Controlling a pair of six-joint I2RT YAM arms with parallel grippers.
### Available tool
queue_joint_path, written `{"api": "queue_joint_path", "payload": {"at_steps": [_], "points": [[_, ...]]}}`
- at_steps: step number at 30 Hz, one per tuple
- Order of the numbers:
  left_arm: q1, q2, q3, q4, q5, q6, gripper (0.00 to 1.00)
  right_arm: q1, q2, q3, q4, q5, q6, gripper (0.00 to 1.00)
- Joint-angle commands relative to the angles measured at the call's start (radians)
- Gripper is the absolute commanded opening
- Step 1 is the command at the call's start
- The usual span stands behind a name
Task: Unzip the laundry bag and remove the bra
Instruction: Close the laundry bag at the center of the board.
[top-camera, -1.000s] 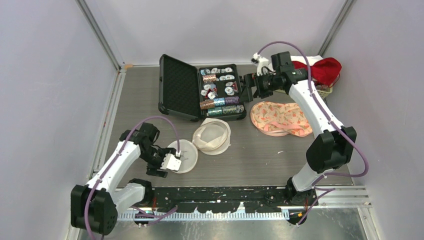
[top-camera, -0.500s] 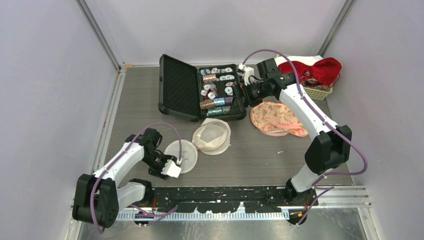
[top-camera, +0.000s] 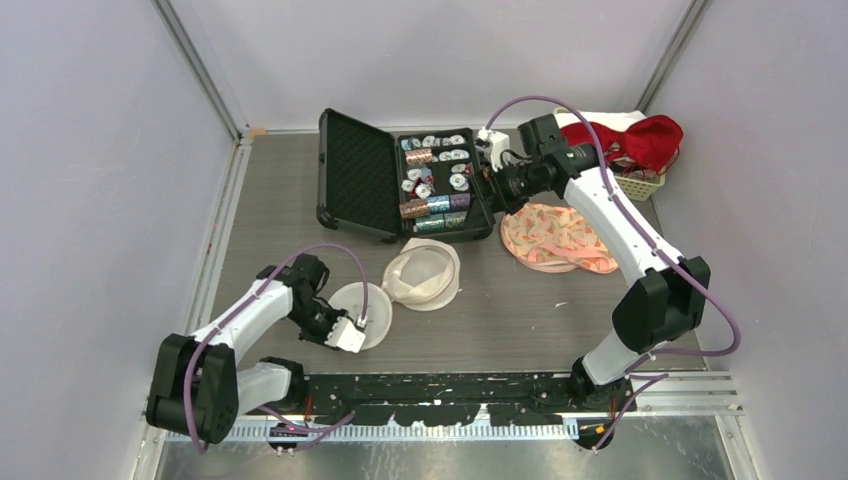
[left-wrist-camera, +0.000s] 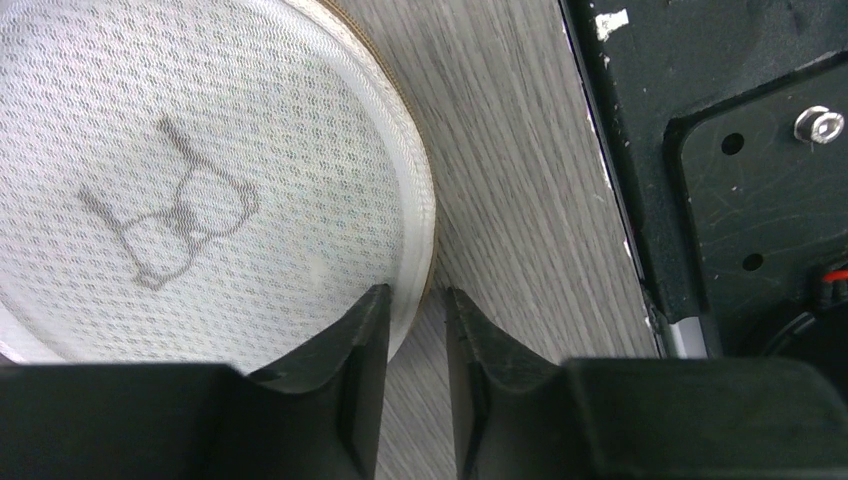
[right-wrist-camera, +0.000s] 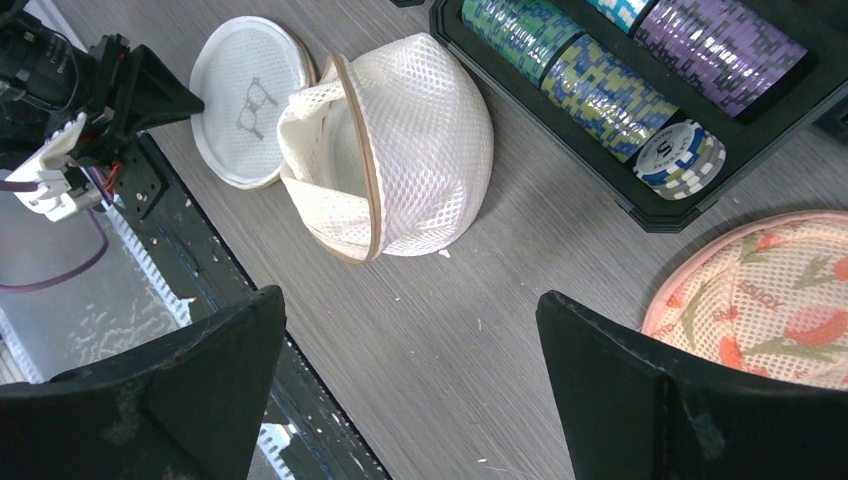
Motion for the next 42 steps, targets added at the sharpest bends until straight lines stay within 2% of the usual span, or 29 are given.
{"api": "queue_joint_path", "payload": {"at_steps": [1, 3, 4, 12, 16, 20, 25, 34, 38, 42], "points": [[-0.049, -0.022, 0.000, 0.033, -0.035, 0.000, 0.21, 0.003, -0.075, 0.031, -0.014, 0.008, -0.047, 1.00], [-0.077, -0.047, 0.031, -0.003, 0.003, -0.033, 0.01, 0.003, -0.093, 0.022, -0.011, 0.012, -0.061, 1.00], [-0.087, -0.067, 0.050, -0.023, 0.030, -0.059, 0.00, 0.003, -0.103, 0.016, -0.008, 0.014, -0.073, 1.00], [-0.156, -0.135, 0.283, -0.260, 0.200, -0.226, 0.00, 0.002, -0.237, -0.113, 0.070, -0.014, -0.160, 1.00], [-0.164, -0.088, 0.419, -0.360, 0.295, -0.331, 0.00, 0.013, -0.336, -0.223, 0.184, -0.094, -0.201, 1.00], [-0.166, -0.010, 0.537, -0.393, 0.382, -0.474, 0.00, 0.080, -0.436, -0.349, 0.268, -0.109, -0.274, 0.93], [-0.172, 0.083, 0.634, -0.325, 0.454, -0.695, 0.00, 0.217, -0.488, -0.457, 0.313, -0.077, -0.313, 0.86], [-0.210, 0.161, 0.705, -0.118, 0.518, -1.079, 0.00, 0.352, -0.465, -0.506, 0.416, -0.047, -0.212, 0.78], [-0.214, 0.182, 0.709, -0.043, 0.527, -1.194, 0.00, 0.416, -0.433, -0.517, 0.465, -0.014, -0.190, 0.70], [-0.215, 0.197, 0.703, 0.029, 0.532, -1.267, 0.00, 0.470, -0.404, -0.528, 0.509, 0.025, -0.207, 0.69]]}}
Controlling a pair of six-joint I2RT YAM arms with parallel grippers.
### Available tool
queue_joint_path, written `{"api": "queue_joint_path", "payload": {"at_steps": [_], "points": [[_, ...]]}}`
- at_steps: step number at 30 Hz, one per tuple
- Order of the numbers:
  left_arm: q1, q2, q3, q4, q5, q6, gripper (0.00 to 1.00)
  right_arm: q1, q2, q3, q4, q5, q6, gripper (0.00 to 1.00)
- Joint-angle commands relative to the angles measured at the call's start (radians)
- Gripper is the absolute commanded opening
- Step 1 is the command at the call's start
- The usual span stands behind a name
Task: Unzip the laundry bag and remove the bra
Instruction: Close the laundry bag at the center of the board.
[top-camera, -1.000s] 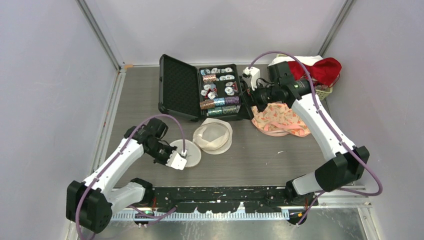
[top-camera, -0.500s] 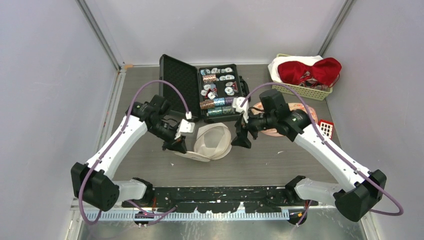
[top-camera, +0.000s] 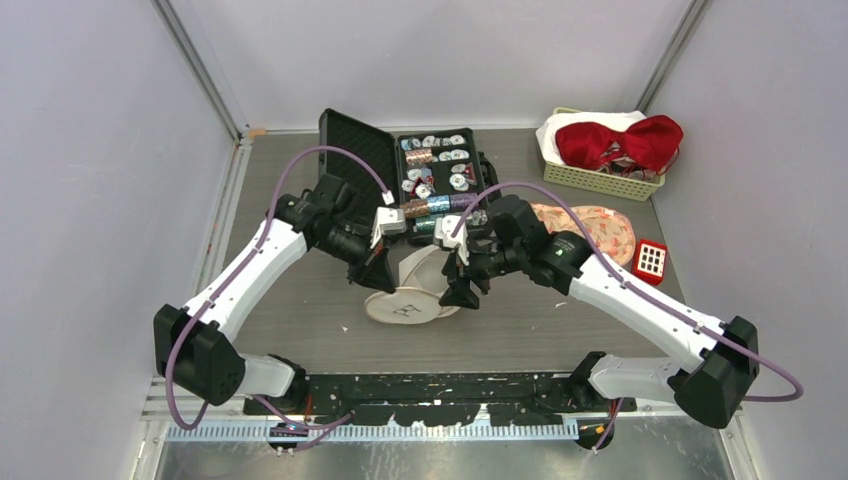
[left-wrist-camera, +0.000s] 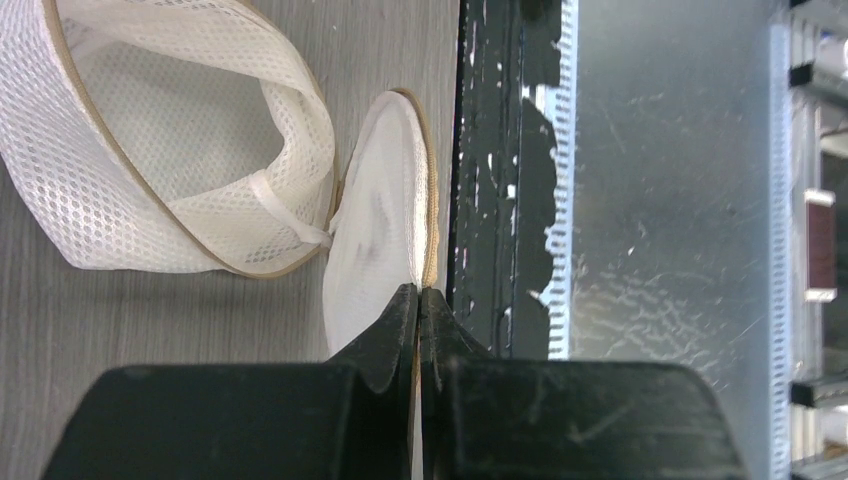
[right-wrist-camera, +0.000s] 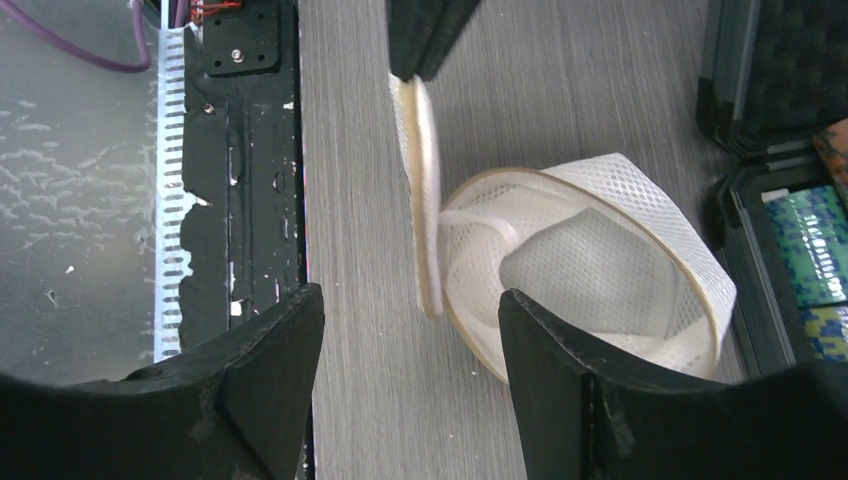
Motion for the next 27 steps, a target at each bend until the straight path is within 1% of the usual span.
{"api": "queue_joint_path", "payload": {"at_steps": [1, 4, 6, 11, 12, 13, 15, 16, 17, 18, 19, 20, 21, 23, 27], "points": [[-0.003, 0.012, 0.029, 0.131, 0.052, -0.153, 0.00, 0.050, 0.024, -0.010, 0.112, 0.063, -0.002, 0.69], [-0.008, 0.020, 0.028, 0.142, 0.058, -0.161, 0.00, 0.066, 0.046, -0.010, 0.135, 0.105, -0.022, 0.68], [-0.009, 0.023, 0.026, 0.148, 0.059, -0.162, 0.00, 0.070, 0.064, 0.000, 0.139, 0.131, -0.024, 0.66], [-0.010, 0.022, 0.026, 0.158, 0.061, -0.176, 0.00, 0.079, 0.103, 0.054, 0.090, 0.160, -0.026, 0.46], [-0.009, 0.020, 0.027, 0.163, 0.059, -0.181, 0.00, 0.078, 0.103, 0.056, 0.085, 0.163, -0.026, 0.41], [-0.009, 0.018, 0.026, 0.177, 0.058, -0.194, 0.00, 0.078, 0.102, 0.057, 0.083, 0.164, -0.026, 0.33], [-0.009, 0.012, 0.027, 0.195, 0.051, -0.218, 0.00, 0.079, 0.097, 0.059, 0.071, 0.169, -0.026, 0.07], [-0.008, 0.007, 0.026, 0.197, 0.042, -0.219, 0.00, 0.079, 0.094, 0.059, 0.066, 0.174, -0.021, 0.02], [-0.007, 0.000, 0.023, 0.204, 0.028, -0.225, 0.04, 0.079, 0.091, 0.059, 0.064, 0.180, -0.010, 0.01], [-0.002, -0.011, 0.012, 0.215, 0.019, -0.231, 0.14, 0.078, 0.085, 0.058, 0.058, 0.191, -0.002, 0.01], [0.007, -0.027, -0.001, 0.227, 0.015, -0.232, 0.27, 0.075, 0.077, 0.055, 0.053, 0.199, 0.007, 0.01], [0.019, -0.046, -0.017, 0.241, 0.012, -0.234, 0.38, 0.070, 0.065, 0.050, 0.053, 0.197, 0.017, 0.01], [0.029, -0.067, -0.036, 0.261, 0.004, -0.235, 0.45, 0.064, 0.050, 0.039, 0.065, 0.196, 0.030, 0.01], [0.044, -0.117, -0.082, 0.305, -0.021, -0.231, 0.54, 0.059, 0.015, 0.005, 0.105, 0.194, 0.053, 0.01], [0.044, -0.217, -0.182, 0.413, -0.067, -0.210, 0.60, 0.052, -0.021, -0.062, 0.186, 0.198, 0.115, 0.01]]}}
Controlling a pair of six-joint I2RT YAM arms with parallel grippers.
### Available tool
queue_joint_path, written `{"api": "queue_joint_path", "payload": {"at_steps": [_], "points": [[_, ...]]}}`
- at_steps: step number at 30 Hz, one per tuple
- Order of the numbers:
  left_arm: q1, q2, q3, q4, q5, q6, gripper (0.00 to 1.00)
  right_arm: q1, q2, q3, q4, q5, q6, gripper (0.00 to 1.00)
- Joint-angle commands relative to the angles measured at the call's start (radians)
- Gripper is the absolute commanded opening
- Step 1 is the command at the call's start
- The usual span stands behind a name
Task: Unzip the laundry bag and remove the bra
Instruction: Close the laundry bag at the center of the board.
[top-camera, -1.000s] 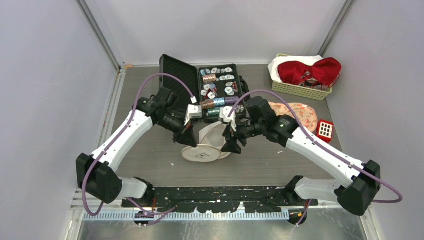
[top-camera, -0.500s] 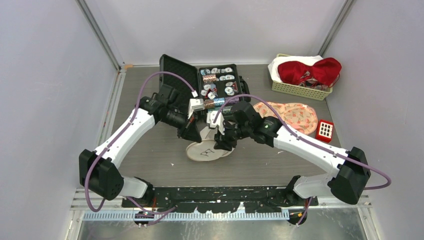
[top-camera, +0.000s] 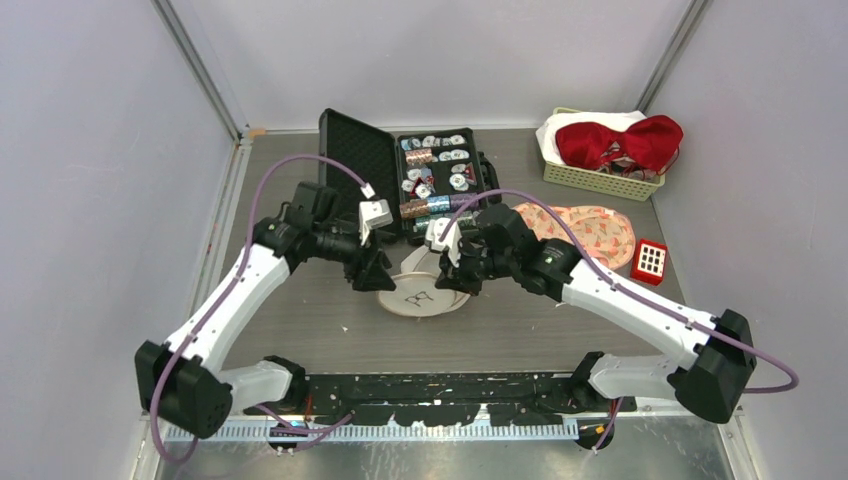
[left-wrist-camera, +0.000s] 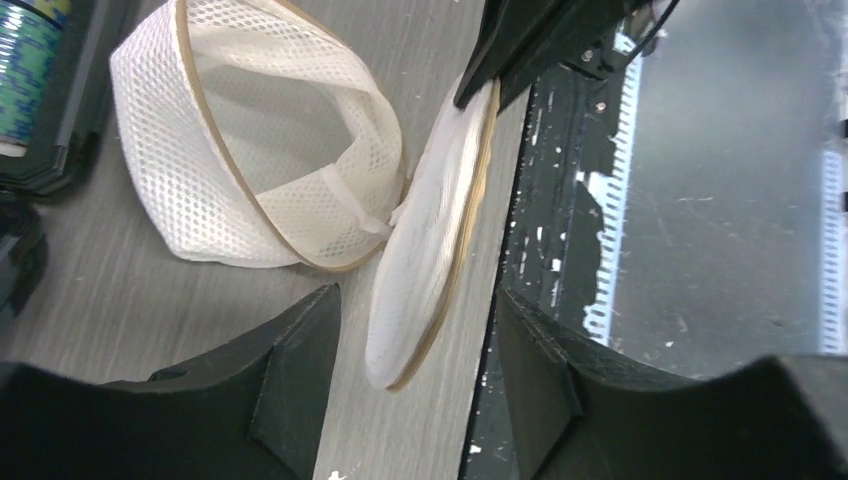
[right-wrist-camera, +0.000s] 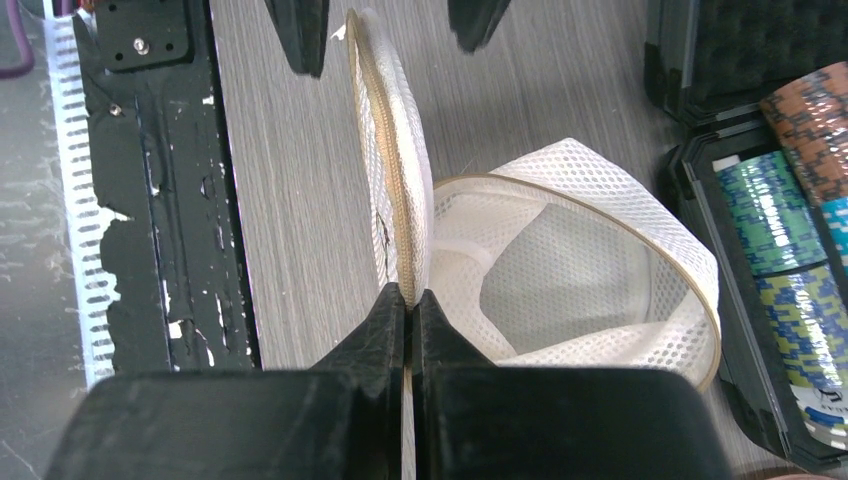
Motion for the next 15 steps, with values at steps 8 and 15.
{"api": "queue_joint_path", "payload": {"at_steps": [8, 15], "points": [[0.002, -0.106, -0.160, 0.263, -0.056, 0.039, 0.62, -0.084, -0.093, -0.077, 0.170, -0.048, 0.184, 0.01], [-0.002, -0.067, -0.151, 0.306, -0.015, -0.024, 0.37, -0.138, -0.132, -0.093, 0.176, -0.119, 0.271, 0.01]]}}
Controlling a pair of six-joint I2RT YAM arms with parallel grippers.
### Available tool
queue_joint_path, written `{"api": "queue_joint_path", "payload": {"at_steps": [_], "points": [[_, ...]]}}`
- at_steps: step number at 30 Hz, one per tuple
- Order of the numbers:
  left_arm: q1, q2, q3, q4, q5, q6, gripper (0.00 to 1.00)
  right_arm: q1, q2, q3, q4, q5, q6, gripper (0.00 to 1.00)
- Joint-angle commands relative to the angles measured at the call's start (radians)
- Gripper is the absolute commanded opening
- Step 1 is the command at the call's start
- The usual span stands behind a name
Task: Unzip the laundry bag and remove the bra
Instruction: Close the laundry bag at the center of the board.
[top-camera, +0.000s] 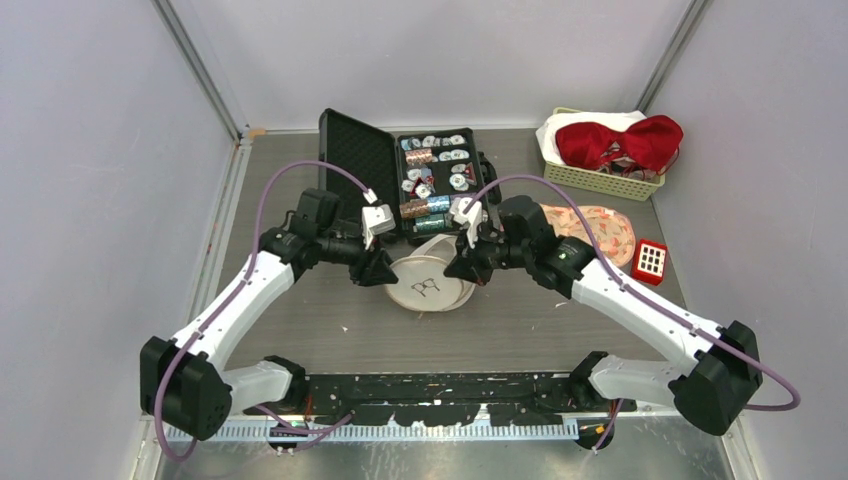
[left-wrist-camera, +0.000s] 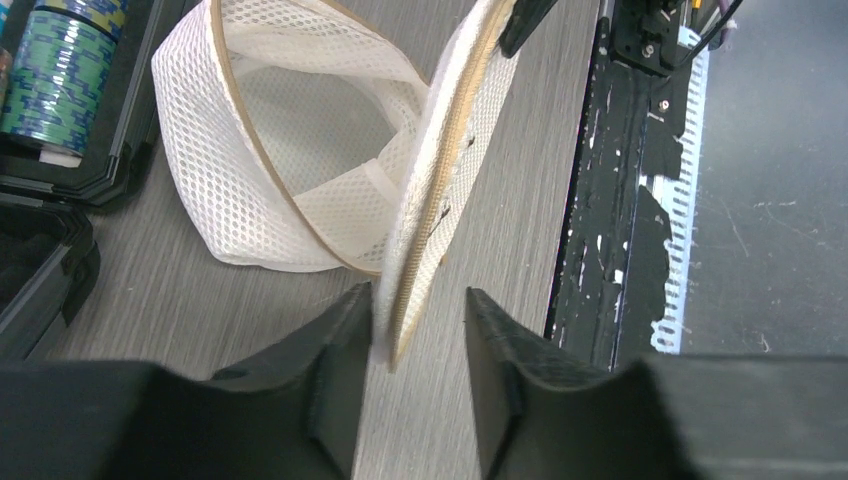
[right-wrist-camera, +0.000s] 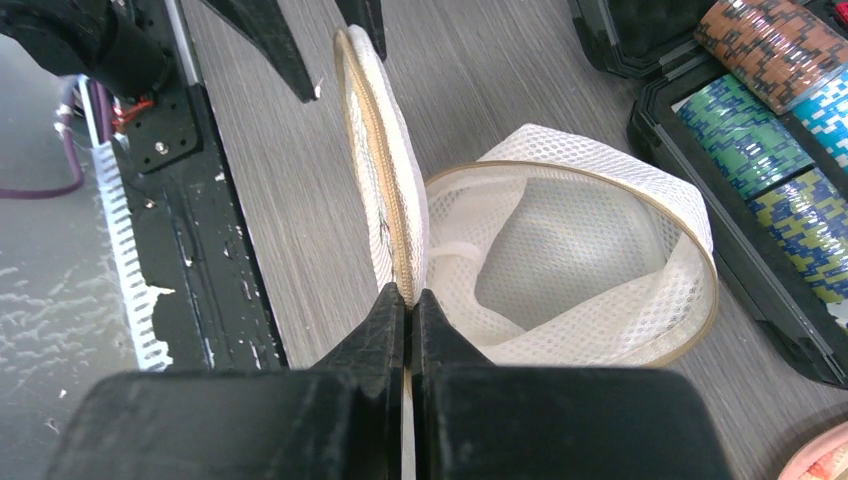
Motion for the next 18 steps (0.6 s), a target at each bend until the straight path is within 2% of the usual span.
{"api": "queue_joint_path", "payload": {"at_steps": [1, 4, 7, 9, 13, 15, 18], "points": [[-0.005, -0.005, 0.003, 0.101, 0.039, -0.039, 0.38, -0.014, -0.080, -0.018, 0.075, -0.064, 0.077, 0.01], [-0.005, -0.019, -0.018, 0.152, 0.023, -0.087, 0.42, -0.016, -0.104, -0.046, 0.102, -0.055, 0.100, 0.01], [-0.005, -0.023, -0.050, 0.217, -0.001, -0.155, 0.39, -0.020, -0.113, -0.062, 0.121, -0.048, 0.131, 0.01], [-0.005, -0.011, -0.066, 0.268, -0.017, -0.217, 0.32, -0.025, -0.112, -0.068, 0.129, -0.048, 0.140, 0.01], [-0.005, 0.025, -0.034, 0.253, 0.007, -0.241, 0.01, -0.044, -0.114, -0.074, 0.118, -0.044, 0.190, 0.01], [-0.005, 0.038, 0.010, 0.200, 0.017, -0.232, 0.00, -0.056, -0.116, -0.070, 0.095, -0.043, 0.204, 0.02], [-0.017, 0.092, 0.105, 0.041, 0.029, -0.202, 0.00, -0.083, -0.115, -0.054, 0.039, -0.022, 0.236, 0.30]]}}
